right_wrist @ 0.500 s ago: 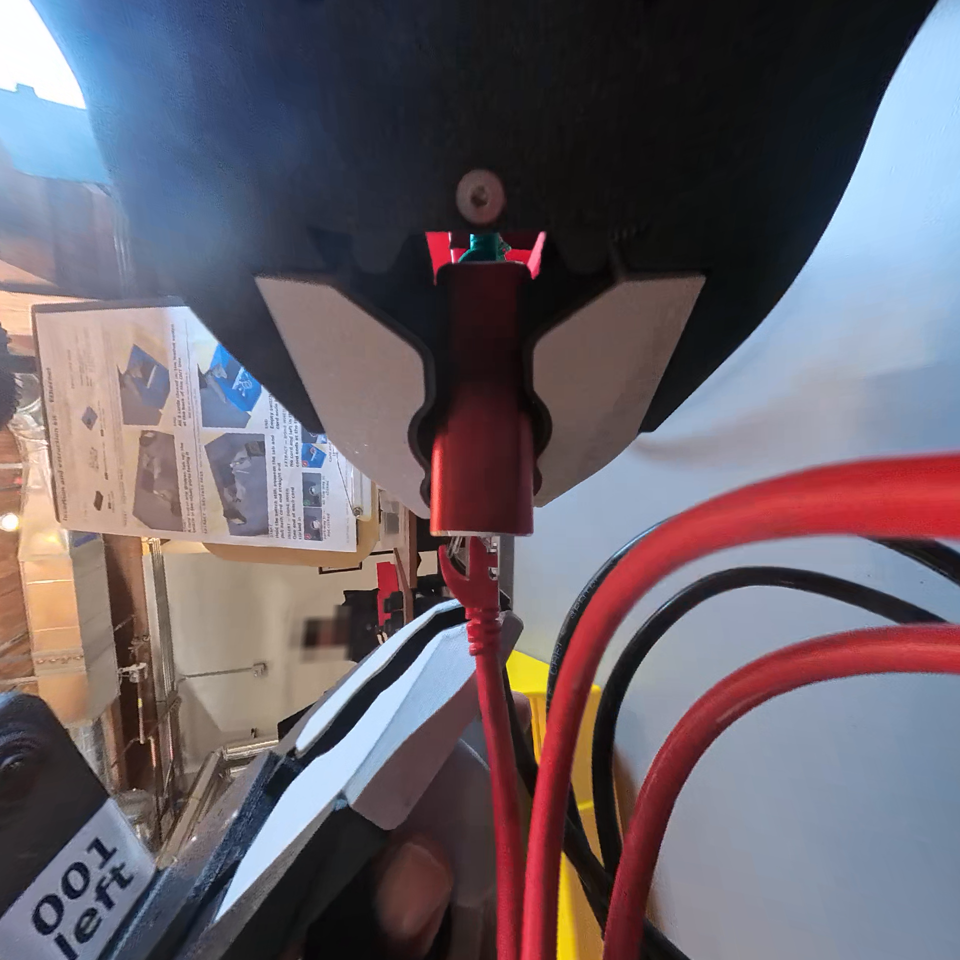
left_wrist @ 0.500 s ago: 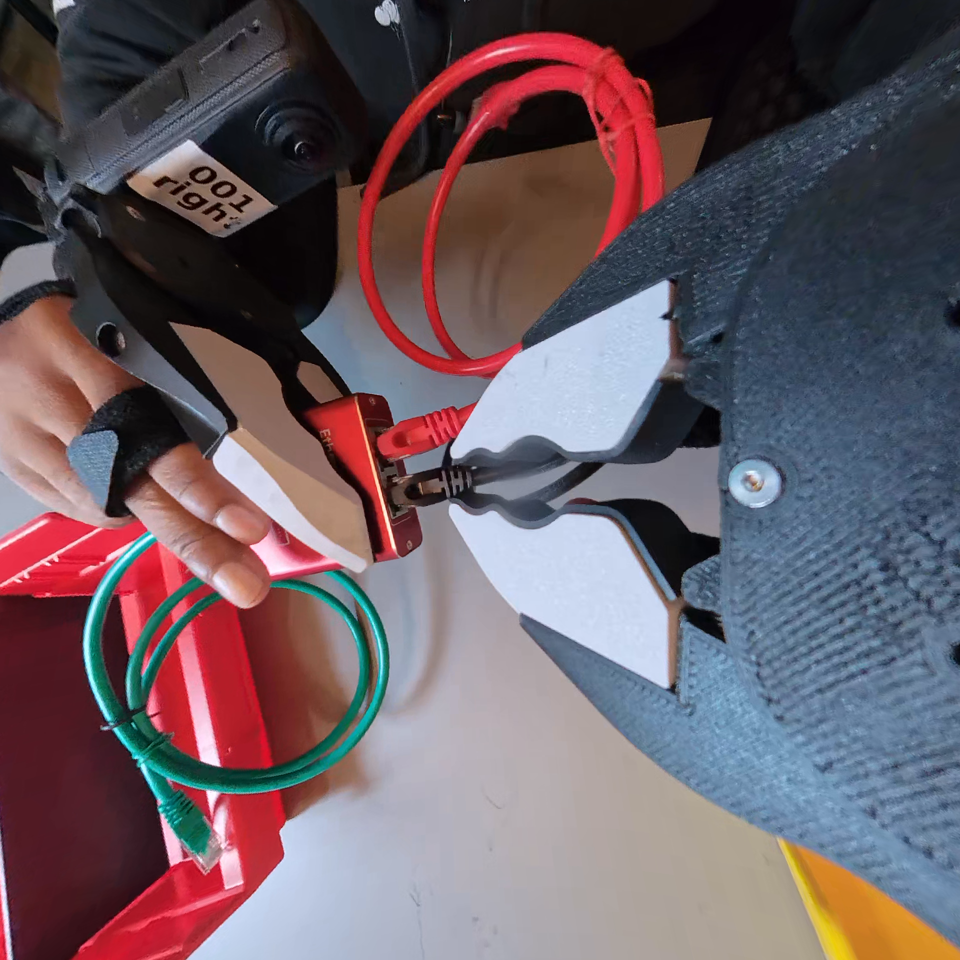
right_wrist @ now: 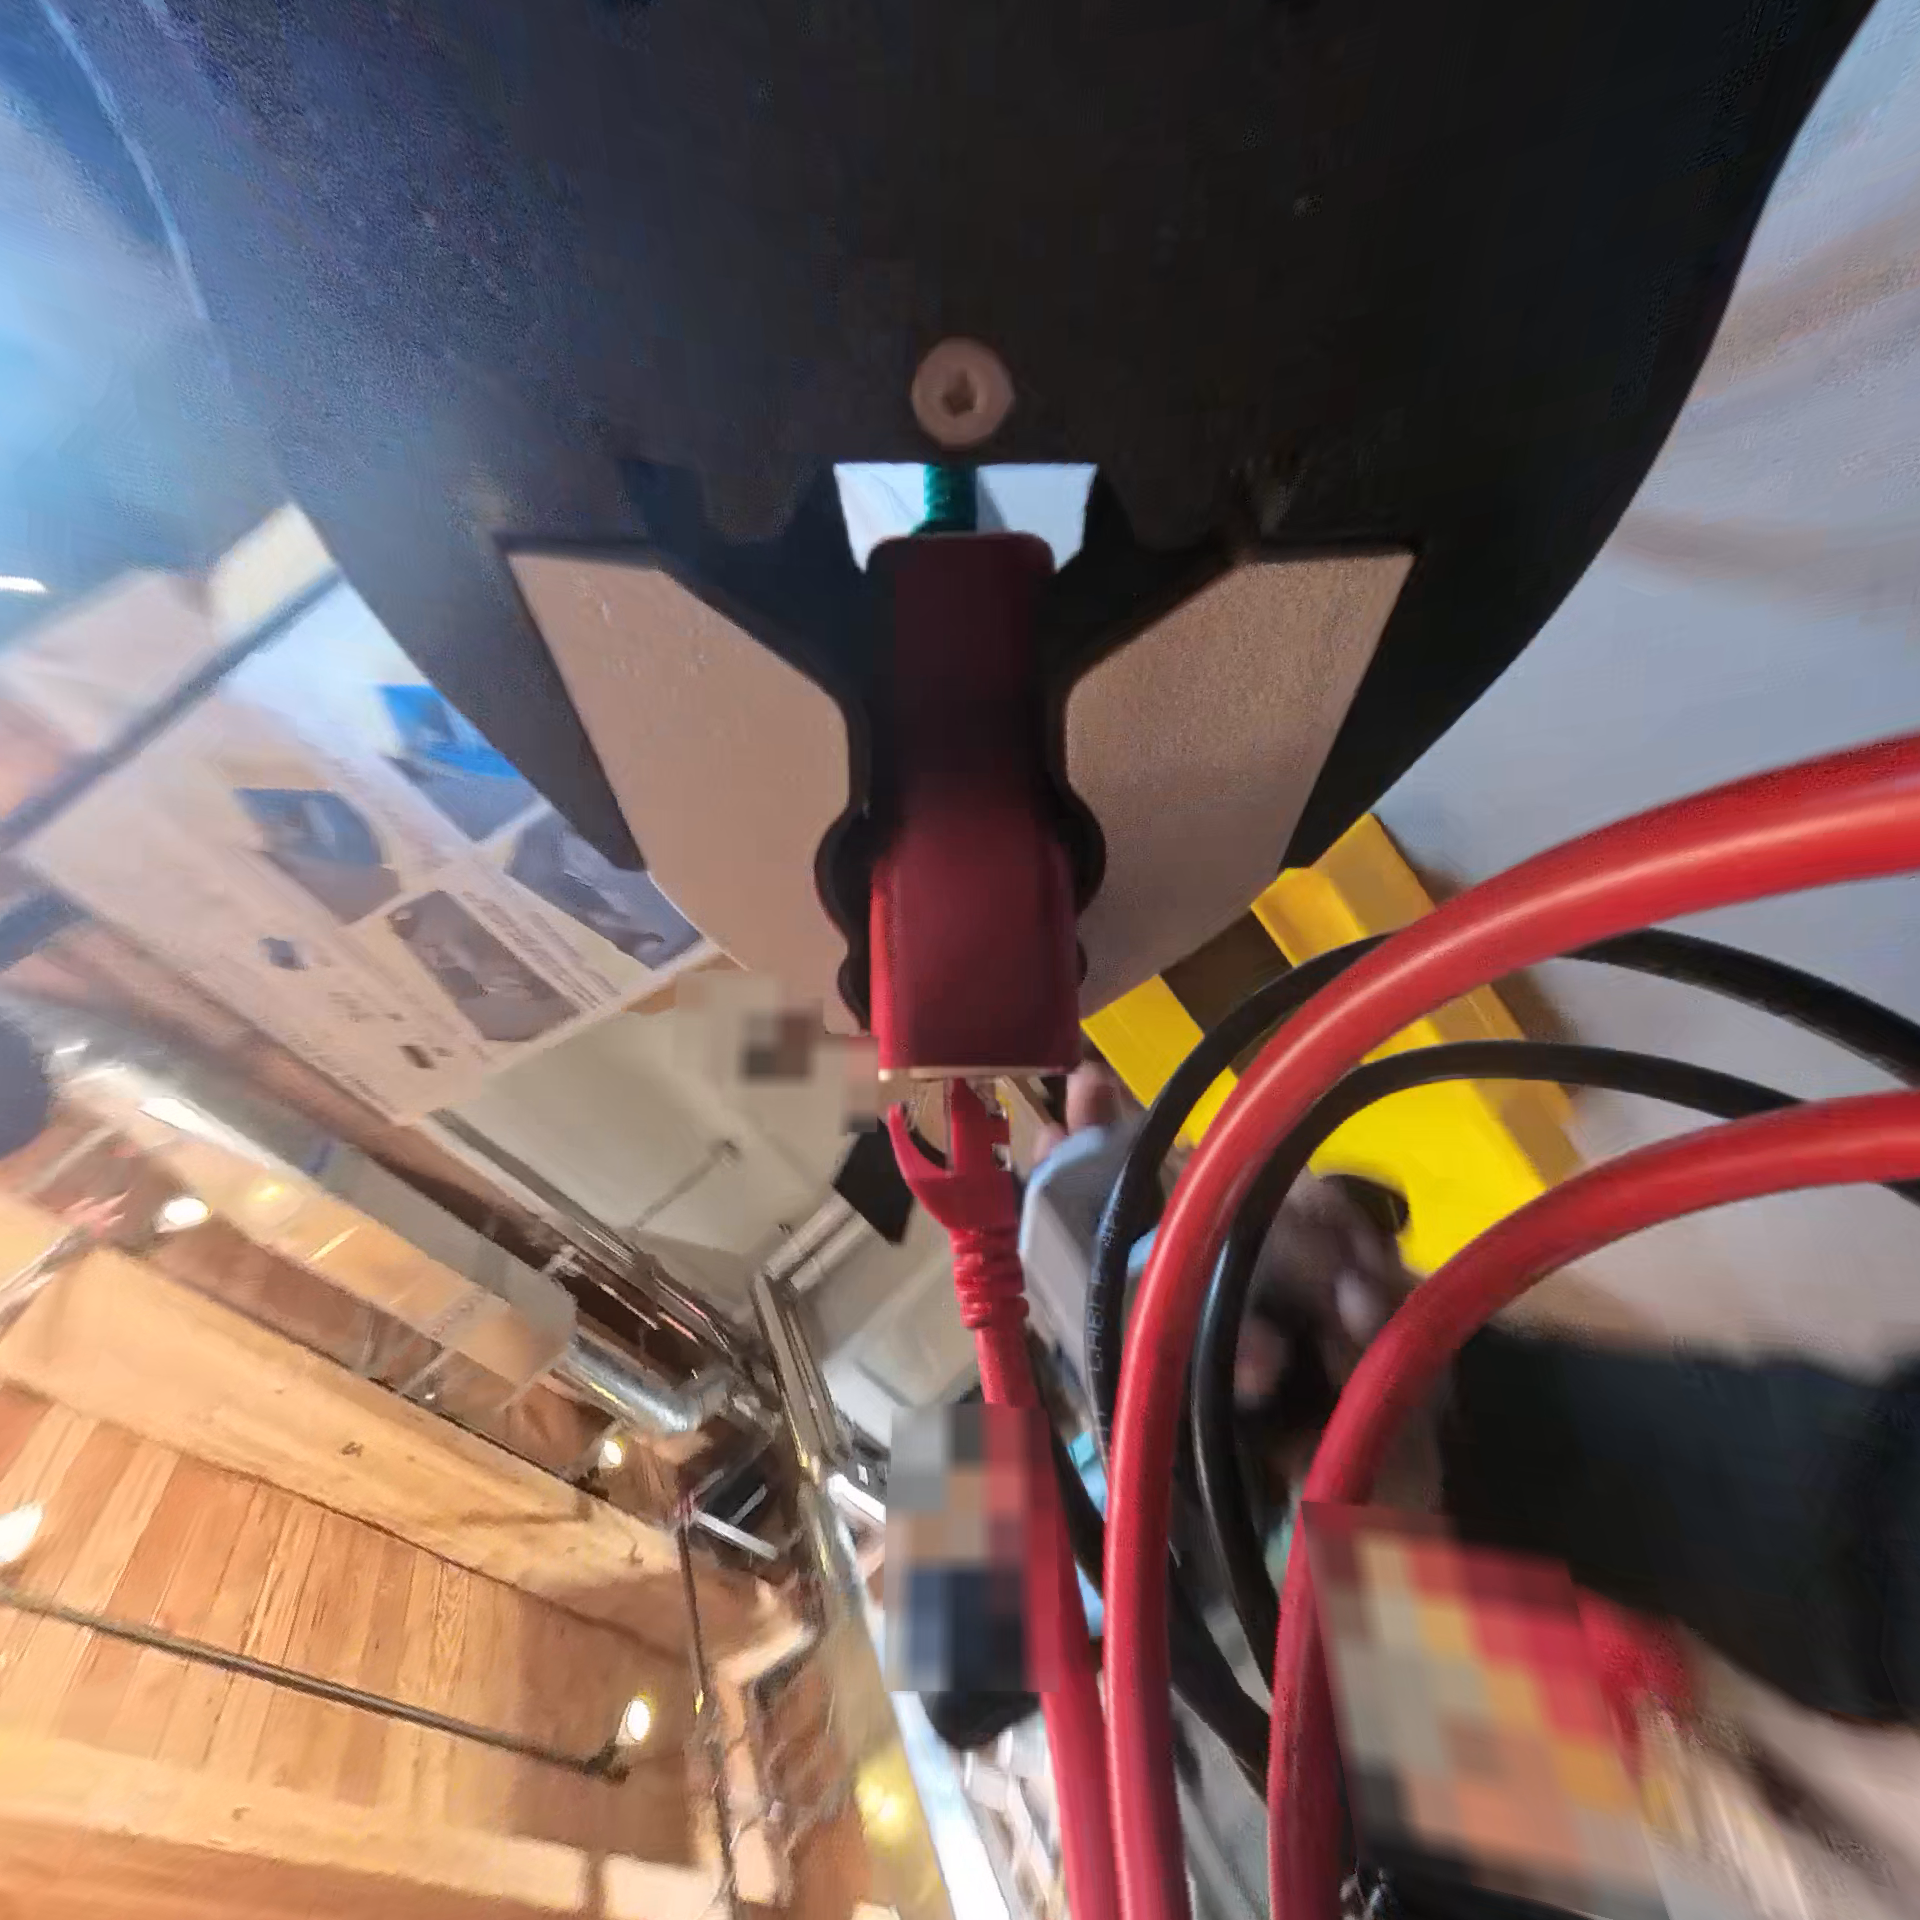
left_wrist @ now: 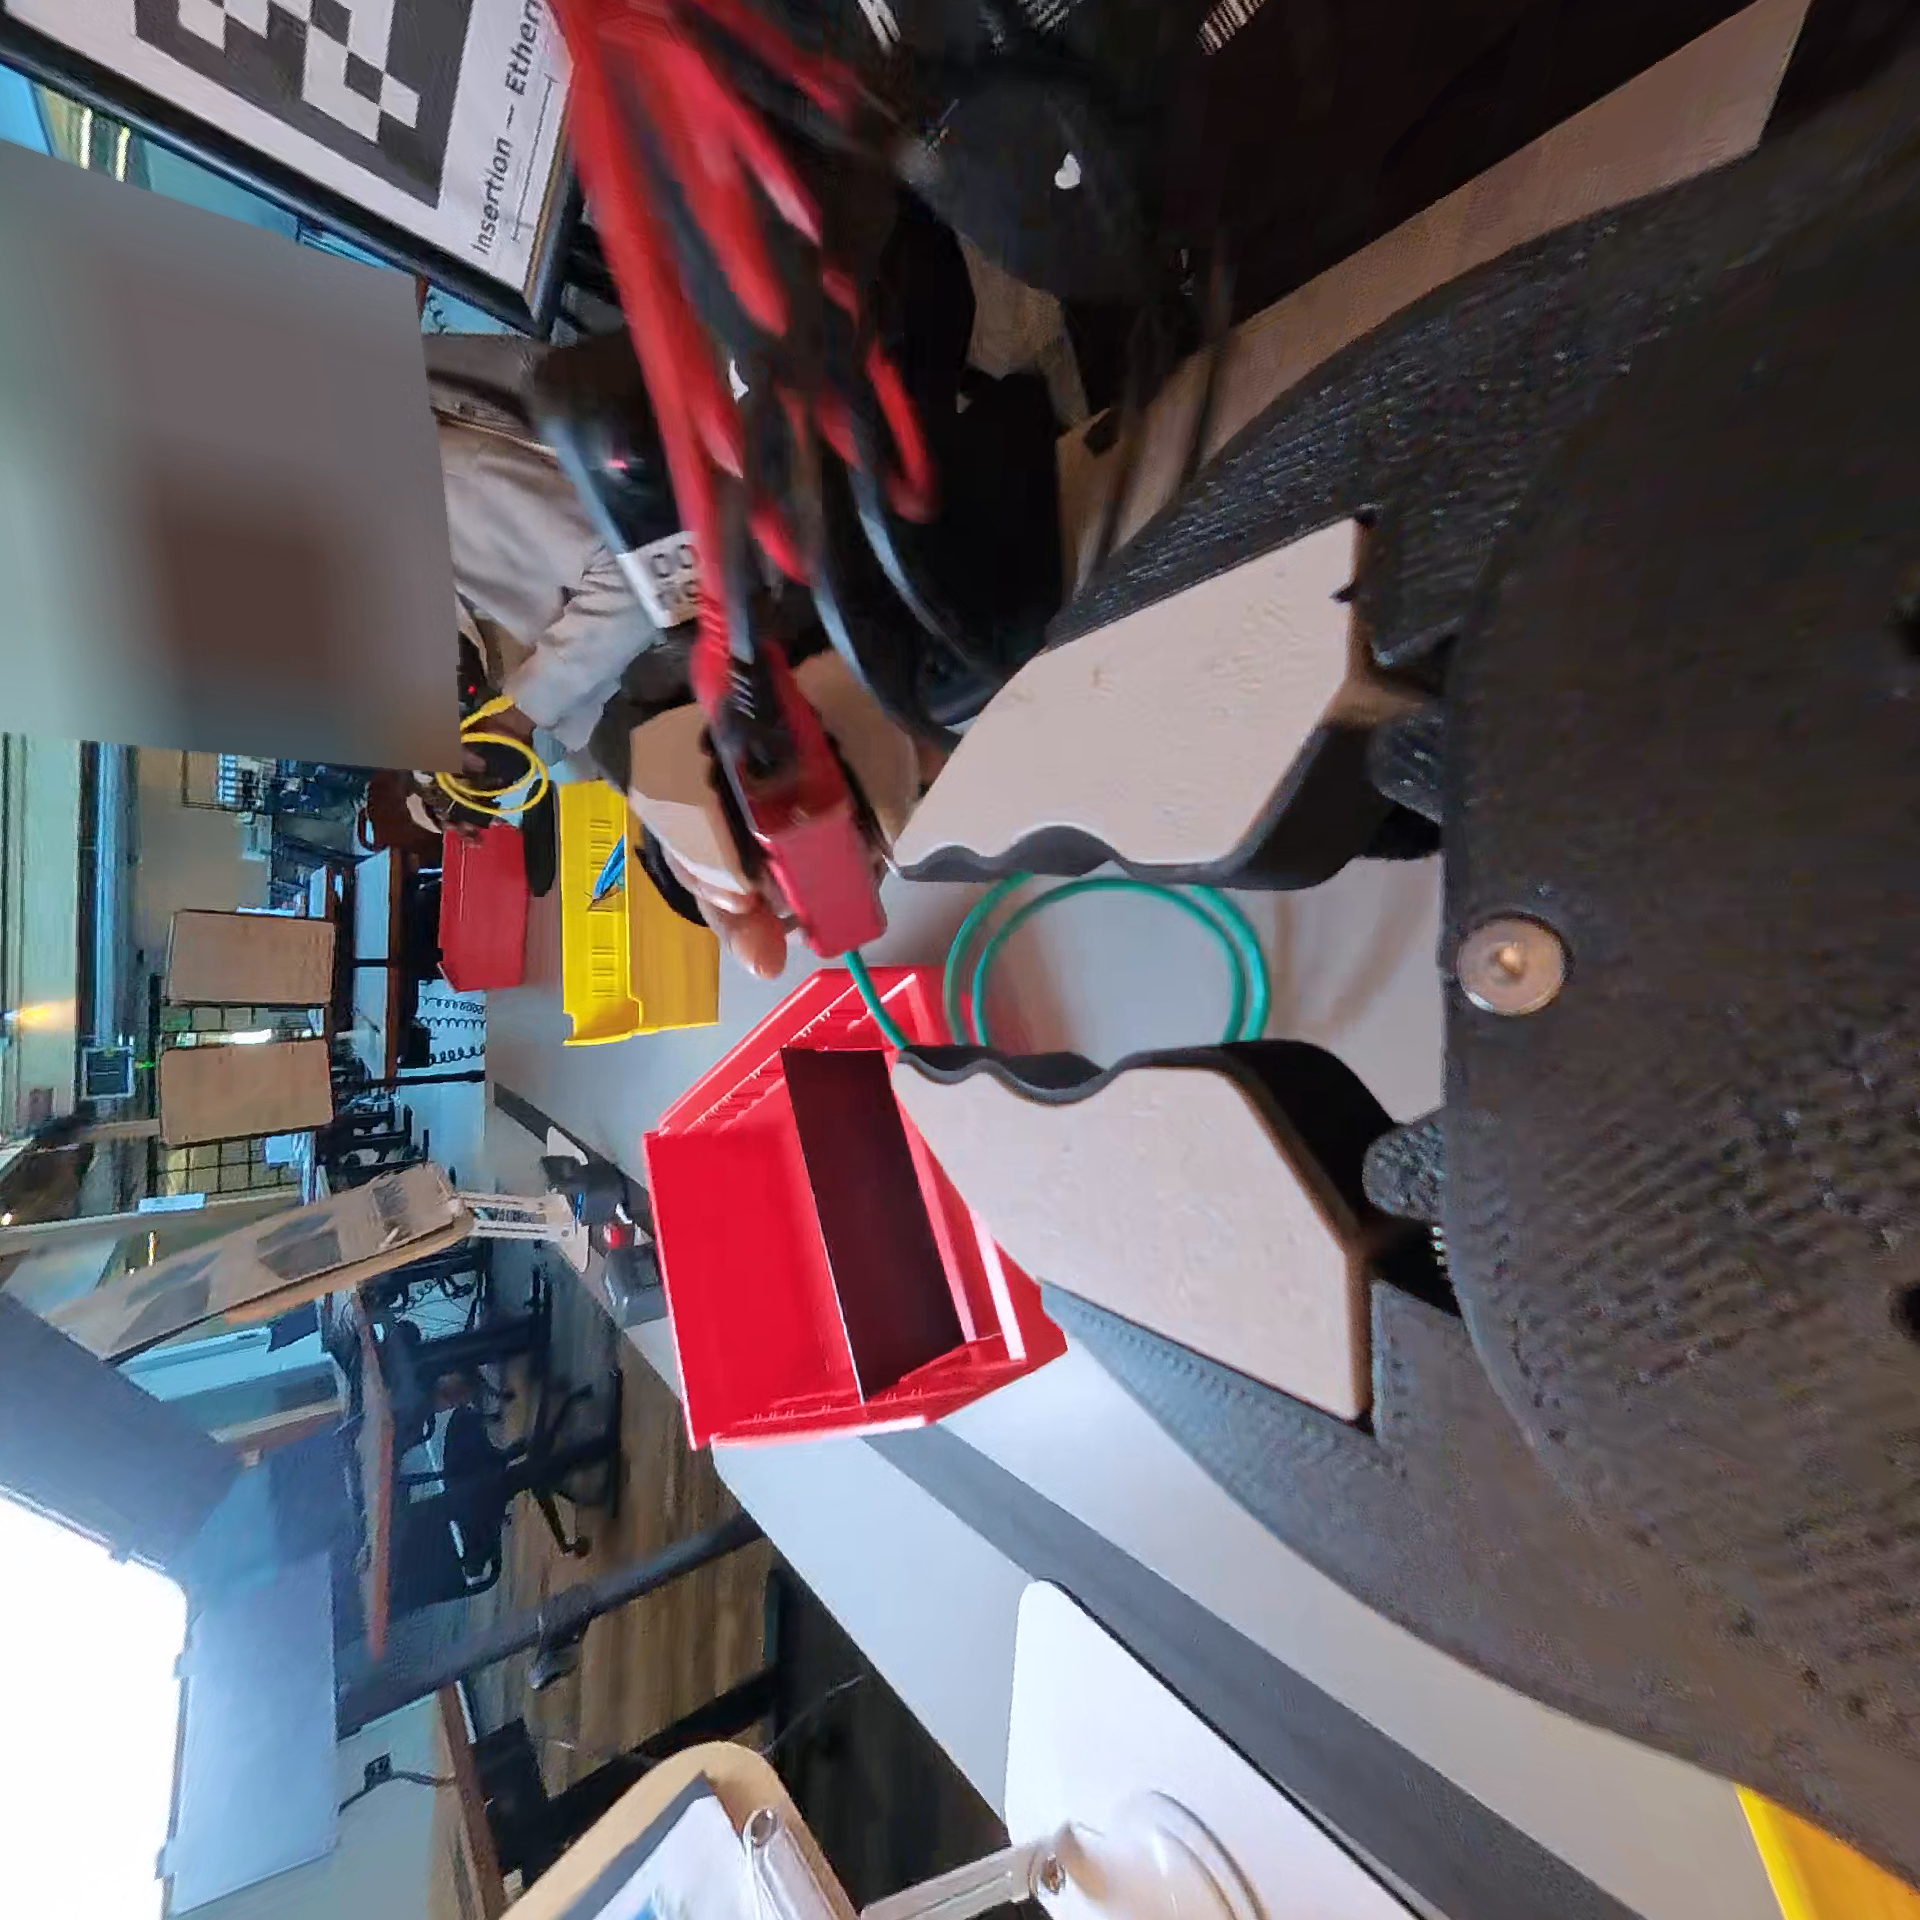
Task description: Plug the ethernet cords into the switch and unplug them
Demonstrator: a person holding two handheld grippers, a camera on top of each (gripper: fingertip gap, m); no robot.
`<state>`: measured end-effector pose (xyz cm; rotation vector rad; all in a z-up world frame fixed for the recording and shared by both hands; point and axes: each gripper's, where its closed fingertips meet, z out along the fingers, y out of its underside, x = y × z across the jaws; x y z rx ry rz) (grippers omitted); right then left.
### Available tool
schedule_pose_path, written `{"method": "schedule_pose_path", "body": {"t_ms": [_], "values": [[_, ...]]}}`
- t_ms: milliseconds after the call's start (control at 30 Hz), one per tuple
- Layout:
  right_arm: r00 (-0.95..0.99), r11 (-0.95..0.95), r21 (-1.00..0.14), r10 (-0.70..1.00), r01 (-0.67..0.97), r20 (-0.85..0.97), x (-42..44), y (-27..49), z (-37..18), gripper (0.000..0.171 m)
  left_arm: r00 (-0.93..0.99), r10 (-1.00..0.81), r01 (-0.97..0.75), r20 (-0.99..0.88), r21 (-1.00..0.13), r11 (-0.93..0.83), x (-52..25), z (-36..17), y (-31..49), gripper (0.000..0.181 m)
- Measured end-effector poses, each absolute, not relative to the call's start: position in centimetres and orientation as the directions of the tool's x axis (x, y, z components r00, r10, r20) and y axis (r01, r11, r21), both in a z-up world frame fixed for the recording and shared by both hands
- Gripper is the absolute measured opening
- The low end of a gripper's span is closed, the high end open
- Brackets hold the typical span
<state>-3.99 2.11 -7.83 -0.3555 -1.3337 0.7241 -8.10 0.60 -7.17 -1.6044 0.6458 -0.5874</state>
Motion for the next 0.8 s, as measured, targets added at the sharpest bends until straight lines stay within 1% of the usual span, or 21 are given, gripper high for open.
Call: {"method": "schedule_pose_path", "body": {"t_ms": [67,133,200,233,300,400,433,467,500,600,700,800], "values": [[-0.045,0.566,-0.734,0.780,-0.376,0.624,-3.0,1.0,-6.1,0.029,0.691,-0.722,-0.117,-0.019,-0.989,-0.086,-6.7,-7.5,0.7,0.036],[-0.158,0.398,-0.811,0.851,-0.429,0.501,-2.3,0.5,-5.0,0.029,0.646,-0.762,-0.162,-0.049,-0.984,-0.074,-4.4,-7.9,0.9,0.043],[-0.275,0.256,-0.875,0.880,-0.411,0.386,-2.3,0.5,-5.0,0.029,0.588,-0.806,-0.172,-0.066,-0.984,-0.045,-1.7,-7.9,0.9,0.044],[-0.313,0.204,-0.894,0.886,-0.400,0.342,-2.4,0.6,-5.2,0.032,0.576,-0.815,-0.160,-0.073,-0.987,-0.025,-0.7,-7.8,1.1,0.043],[-0.355,0.106,-0.910,0.898,-0.400,0.260,-2.4,1.3,-5.2,0.034,0.590,-0.805,-0.124,-0.065,-0.992,-0.011,0.2,-7.6,1.9,0.047],[-0.392,0.019,-0.941,0.906,-0.337,0.159,-2.9,2.4,-5.7,0.030,0.631,-0.776,-0.087,-0.020,-0.995,-0.046,-0.4,-8.1,3.1,0.041],[-0.407,-0.012,-0.945,0.904,-0.326,0.129,-3.0,2.5,-5.8,0.033,0.639,-0.769,-0.083,-0.017,-0.995,-0.047,-0.6,-8.3,3.4,0.036],[-0.415,-0.034,-0.947,0.903,-0.319,0.107,-3.1,2.6,-5.9,0.033,0.646,-0.763,-0.077,-0.017,-0.996,-0.042,-0.8,-8.5,3.7,0.033],[-0.420,-0.045,-0.949,0.903,-0.313,0.095,-3.3,2.7,-6.1,0.030,0.649,-0.761,-0.066,-0.011,-0.997,-0.041,-1.0,-8.7,3.9,0.033],[-0.433,-0.055,-0.961,0.899,-0.270,0.070,-3.8,2.5,-6.7,0.030,0.649,-0.760,-0.058,0.022,-0.995,-0.078,-0.7,-9.5,4.5,0.031],[-0.444,-0.108,-0.956,0.896,-0.272,0.025,-3.7,2.8,-6.5,0.030,0.650,-0.760,-0.037,0.029,-0.997,-0.070,-0.6,-9.6,4.7,0.030],[-0.419,-0.081,-0.967,0.907,-0.240,0.028,-3.9,3.3,-6.9,0.031,0.663,-0.747,-0.035,0.049,-0.995,-0.096,-0.8,-10.0,5.2,0.030]]}}
